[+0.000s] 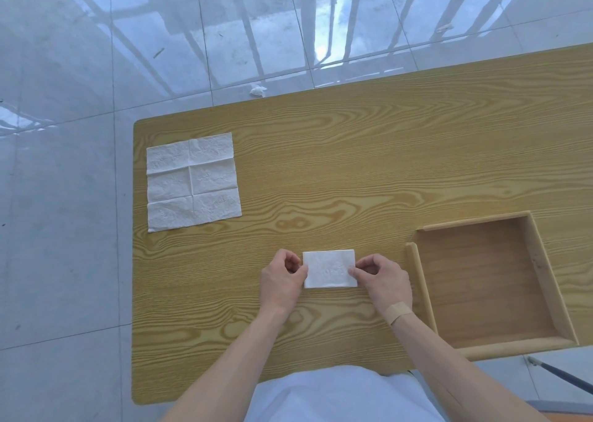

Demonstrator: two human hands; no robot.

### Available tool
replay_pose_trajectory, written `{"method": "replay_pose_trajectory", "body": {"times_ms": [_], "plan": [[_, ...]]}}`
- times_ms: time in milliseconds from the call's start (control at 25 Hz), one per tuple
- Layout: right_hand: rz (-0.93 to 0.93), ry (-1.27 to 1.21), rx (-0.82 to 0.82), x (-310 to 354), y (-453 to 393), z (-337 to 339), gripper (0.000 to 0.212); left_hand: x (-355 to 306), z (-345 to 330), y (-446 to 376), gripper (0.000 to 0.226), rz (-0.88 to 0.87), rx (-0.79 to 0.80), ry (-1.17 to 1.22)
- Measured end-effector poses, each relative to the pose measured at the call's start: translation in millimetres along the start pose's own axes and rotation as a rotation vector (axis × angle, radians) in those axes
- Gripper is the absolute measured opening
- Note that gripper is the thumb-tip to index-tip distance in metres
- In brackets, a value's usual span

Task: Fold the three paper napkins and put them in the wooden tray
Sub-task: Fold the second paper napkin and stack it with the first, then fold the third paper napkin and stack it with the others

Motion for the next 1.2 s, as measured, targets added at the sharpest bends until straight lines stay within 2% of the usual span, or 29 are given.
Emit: {"method": "replay_pose_trajectory", "body": {"times_ms": [240,520,720,920,1080,1200], "plan": [[0.011,0.055,-0.063,3.1,3.9,-1.9,0.026,-2.9,-2.3,0.6,0.014,-0.014,-0.013,-0.054],[0.04,0.053,-0.022,3.0,3.2,0.4,0.021,-8.5,-0.6,3.5,0.013,-0.027,-0.01,-0.117],[0.262,0.268,-0.052,13.5,16.5,-0.6,0.014,-7.2,15.4,3.5,0.014,-0.044,0.07,-0.164],[0.518,0.526,-0.045,34.6,27.2,-15.5,0.026,4.7,57.1,1.1,0.018,-0.165,0.147,-0.381],[0.642,0.741,0.001,60.7,34.6,-42.2,0.035,20.6,100.2,-5.0,0.032,-0.348,0.183,-0.748],[0.709,0.847,0.036,82.8,43.5,-70.9,0.038,36.8,137.6,-15.0,0.036,-0.421,0.162,-0.888]]}}
Point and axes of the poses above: each hand's wrist, its own y-axis away from the middle knuckle, its own z-axis out of the back of the hand, x = y × z, the point moved 2 cm from there along -y, towards the middle knuckle, and after that the axes turned 2 degrees about y, right-handed, at the moved point
